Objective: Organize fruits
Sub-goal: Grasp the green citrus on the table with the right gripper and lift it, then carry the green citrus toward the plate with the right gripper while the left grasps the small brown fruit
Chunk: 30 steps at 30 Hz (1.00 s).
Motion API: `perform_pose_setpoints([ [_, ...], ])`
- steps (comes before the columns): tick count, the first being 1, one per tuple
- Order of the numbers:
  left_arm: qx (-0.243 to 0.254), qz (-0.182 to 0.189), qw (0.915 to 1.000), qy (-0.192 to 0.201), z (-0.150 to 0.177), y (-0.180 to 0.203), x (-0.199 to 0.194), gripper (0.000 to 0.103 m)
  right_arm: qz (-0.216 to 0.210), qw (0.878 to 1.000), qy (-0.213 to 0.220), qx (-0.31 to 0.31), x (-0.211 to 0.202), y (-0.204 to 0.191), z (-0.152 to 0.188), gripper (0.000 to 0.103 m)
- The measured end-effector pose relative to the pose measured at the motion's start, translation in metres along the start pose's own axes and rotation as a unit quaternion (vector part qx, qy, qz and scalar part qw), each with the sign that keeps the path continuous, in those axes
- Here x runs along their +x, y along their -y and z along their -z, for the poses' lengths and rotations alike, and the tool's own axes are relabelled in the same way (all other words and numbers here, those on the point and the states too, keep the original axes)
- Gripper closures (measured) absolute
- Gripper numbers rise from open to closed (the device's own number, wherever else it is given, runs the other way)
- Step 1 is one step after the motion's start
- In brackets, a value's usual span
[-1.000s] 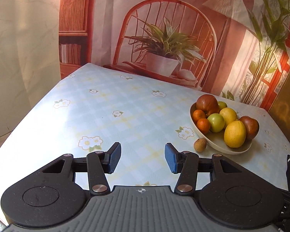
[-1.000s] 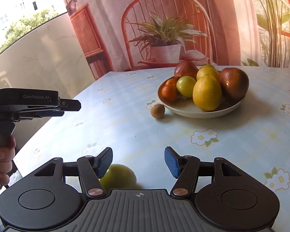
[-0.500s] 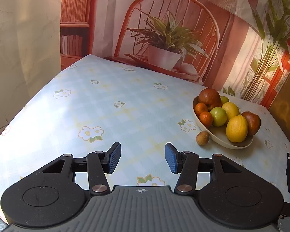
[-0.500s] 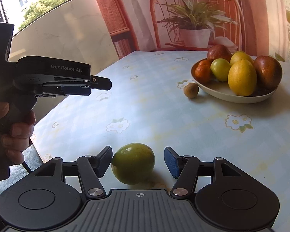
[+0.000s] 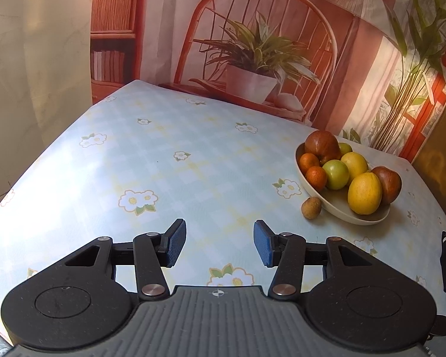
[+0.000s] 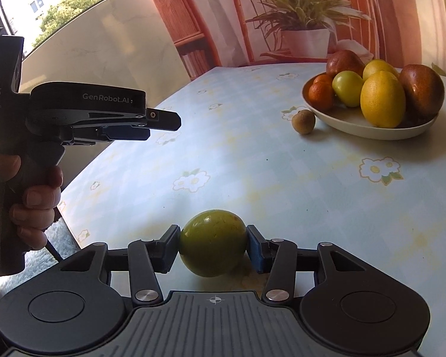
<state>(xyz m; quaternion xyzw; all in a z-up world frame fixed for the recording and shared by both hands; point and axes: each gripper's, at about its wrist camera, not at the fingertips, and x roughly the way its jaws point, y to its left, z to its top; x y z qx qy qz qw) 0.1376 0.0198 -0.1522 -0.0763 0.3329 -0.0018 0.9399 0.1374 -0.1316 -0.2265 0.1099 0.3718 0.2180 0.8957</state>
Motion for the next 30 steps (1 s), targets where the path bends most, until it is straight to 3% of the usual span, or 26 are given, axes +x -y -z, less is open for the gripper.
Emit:
perform_pose_setpoints([
  [12,0.05,0.043,0.9976,0.019,-0.02,0.026,0.004,0.05,0.086,0.991,0.094,0.038,-0.044,0.049,-0.028,0.059],
  [17,0.069,0.053,0.995,0.048,-0.05,0.042,-0.001,0.05,0.113,0.986,0.118,0.032,-0.057,0.067,-0.045,0.059],
  [22,0.05,0.074,0.9938,0.066,-0.09,0.05,0.0,0.05,0.123,0.982,0.142,0.022,-0.065,0.082,-0.07,0.059],
  [28,0.07,0.055,0.9888,0.119,-0.13,0.066,0.003,0.05,0.139,0.976,0.165,0.001,-0.063,0.096,-0.104,0.059],
  [30,0.082,0.058,0.9877,0.12,-0.133,0.073,0.01,0.05,0.149,0.975,0.167,-0.014,-0.061,0.098,-0.112,0.059],
])
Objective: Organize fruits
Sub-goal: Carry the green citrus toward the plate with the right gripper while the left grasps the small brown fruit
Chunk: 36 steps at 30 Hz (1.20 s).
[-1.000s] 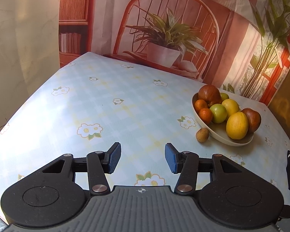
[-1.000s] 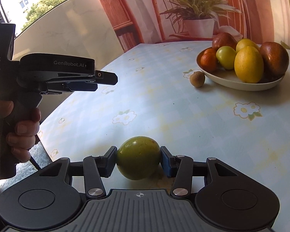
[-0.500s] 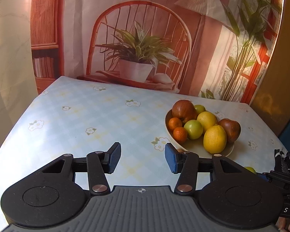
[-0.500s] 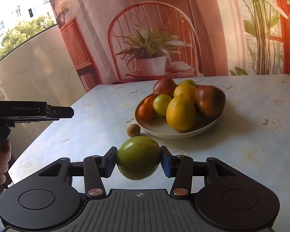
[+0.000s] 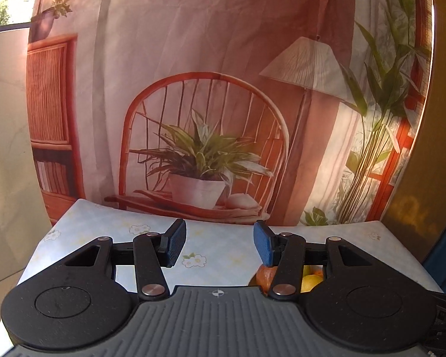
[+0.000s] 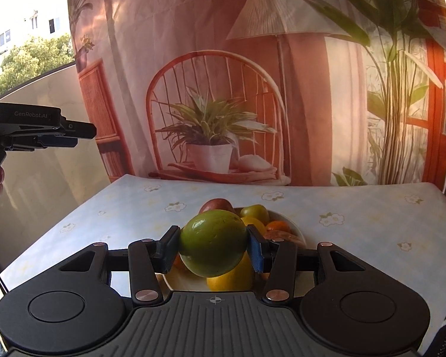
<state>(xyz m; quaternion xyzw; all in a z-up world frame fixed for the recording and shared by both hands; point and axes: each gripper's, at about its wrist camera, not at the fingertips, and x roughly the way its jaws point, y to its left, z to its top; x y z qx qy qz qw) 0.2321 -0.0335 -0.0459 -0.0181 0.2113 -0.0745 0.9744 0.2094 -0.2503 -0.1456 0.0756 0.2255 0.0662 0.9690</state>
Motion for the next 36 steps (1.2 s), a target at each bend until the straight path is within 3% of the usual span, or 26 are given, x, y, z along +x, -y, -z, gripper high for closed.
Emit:
perform_pose_setpoints([
  [6,0.07,0.044,0.9945,-0.064,0.037,0.017,0.03,0.05,-0.002,1.0,-0.008,0.0,0.012,0.008,-0.001,0.059],
  [11,0.103,0.091,0.9816,-0.133,0.081,0.024,0.049,0.051,0.003,1.0,-0.025,0.009,0.014,0.012,0.007,0.059],
  [16,0.143,0.106,0.9701,-0.165,0.109,0.029,0.059,0.052,0.003,0.999,-0.029,0.017,0.013,0.015,0.012,0.059],
  [21,0.174,0.122,0.9614,-0.175,0.121,0.037,0.066,0.052,0.003,0.999,-0.032,0.023,0.013,0.017,0.015,0.059],
  [27,0.184,0.116,0.9591,-0.181,0.123,0.046,0.081,0.055,0.003,0.999,-0.035,0.024,0.012,0.018,0.016,0.059],
  [35,0.201,0.111,0.9547,-0.19,0.125,0.054,0.094,0.066,0.002,0.999,-0.039,0.029,0.012,0.019,0.02,0.059],
  [36,0.201,0.111,0.9546,-0.19,0.125,0.053,0.094,0.074,0.001,0.999,-0.041,0.03,0.013,0.02,0.02,0.059],
])
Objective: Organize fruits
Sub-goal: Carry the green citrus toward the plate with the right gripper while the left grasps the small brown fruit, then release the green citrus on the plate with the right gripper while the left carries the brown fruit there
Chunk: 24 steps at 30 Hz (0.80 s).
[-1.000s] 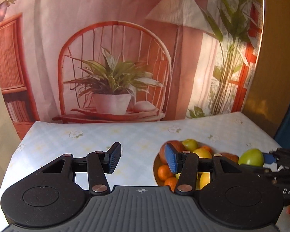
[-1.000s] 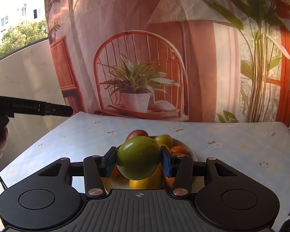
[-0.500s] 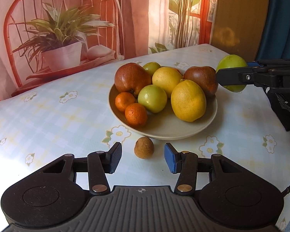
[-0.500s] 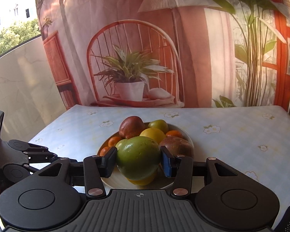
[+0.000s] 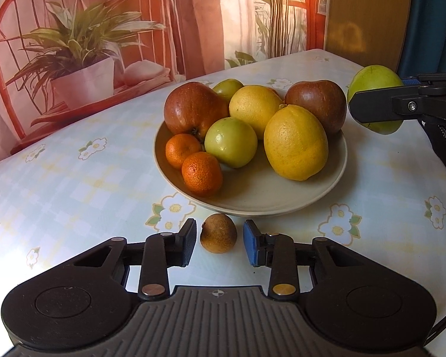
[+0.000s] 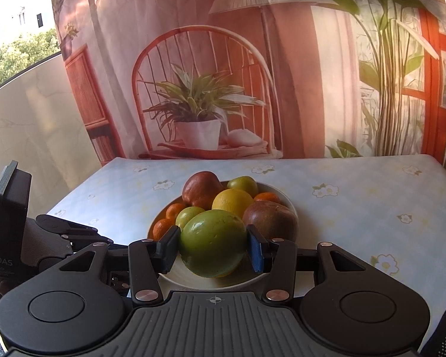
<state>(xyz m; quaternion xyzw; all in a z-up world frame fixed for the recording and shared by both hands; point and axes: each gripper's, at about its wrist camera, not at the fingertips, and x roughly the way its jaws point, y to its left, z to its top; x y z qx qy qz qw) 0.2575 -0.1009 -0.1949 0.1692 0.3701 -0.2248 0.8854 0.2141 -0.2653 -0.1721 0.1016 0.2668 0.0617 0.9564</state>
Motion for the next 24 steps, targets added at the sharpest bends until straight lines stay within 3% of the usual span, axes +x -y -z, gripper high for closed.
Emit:
perform_pose_setpoints([
  [7,-0.002,-0.003,1.0,0.008,0.001,-0.002,-0.006,0.075,-0.01,1.0,-0.009,0.004,0.004,0.0,0.001,0.059],
  [13,-0.039,-0.004,0.9986,0.034,-0.002,-0.019,-0.027,0.075,-0.039,0.999,-0.027,-0.007,0.013,-0.007,-0.002,0.059],
  [17,-0.082,-0.004,0.9947,0.061,-0.006,-0.038,-0.044,0.075,-0.052,0.996,-0.041,-0.056,0.023,-0.021,-0.011,0.059],
  [24,-0.144,-0.002,0.9849,0.096,-0.017,-0.062,-0.062,0.075,-0.081,0.98,-0.08,-0.166,0.056,-0.051,-0.029,0.059],
])
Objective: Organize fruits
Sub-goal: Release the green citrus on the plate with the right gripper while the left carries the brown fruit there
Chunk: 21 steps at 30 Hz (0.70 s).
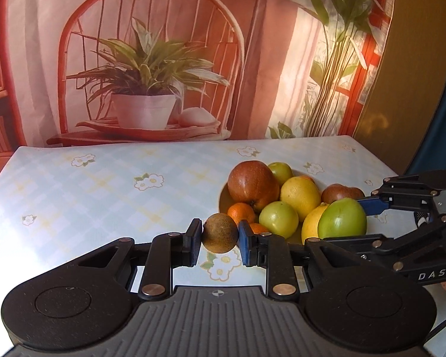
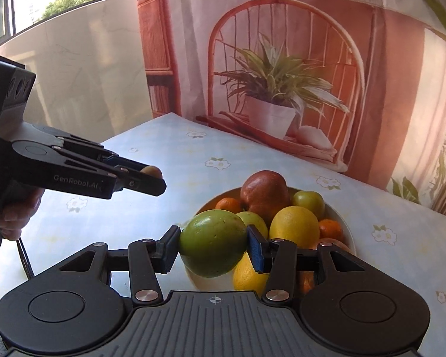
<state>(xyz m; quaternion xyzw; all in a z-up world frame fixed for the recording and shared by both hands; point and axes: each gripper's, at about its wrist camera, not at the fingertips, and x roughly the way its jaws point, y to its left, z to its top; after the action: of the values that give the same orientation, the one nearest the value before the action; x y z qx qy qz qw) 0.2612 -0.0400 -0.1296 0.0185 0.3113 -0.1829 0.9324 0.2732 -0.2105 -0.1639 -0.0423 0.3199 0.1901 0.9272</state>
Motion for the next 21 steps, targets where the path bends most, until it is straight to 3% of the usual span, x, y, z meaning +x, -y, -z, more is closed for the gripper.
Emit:
perform_pose_setpoints([
  [11,-0.021,-0.004,0.9998,0.0,-0.003,-0.012,0.005,0.075,0.007,0.998,-0.055,-0.021,0.033,-0.002,-0.003,0.059],
  [21,-0.024,0.0,0.9997,0.001,-0.003,-0.012,0.008,0.075,0.023,0.997,-0.061,-0.038,0.036,-0.008,-0.005,0.061],
])
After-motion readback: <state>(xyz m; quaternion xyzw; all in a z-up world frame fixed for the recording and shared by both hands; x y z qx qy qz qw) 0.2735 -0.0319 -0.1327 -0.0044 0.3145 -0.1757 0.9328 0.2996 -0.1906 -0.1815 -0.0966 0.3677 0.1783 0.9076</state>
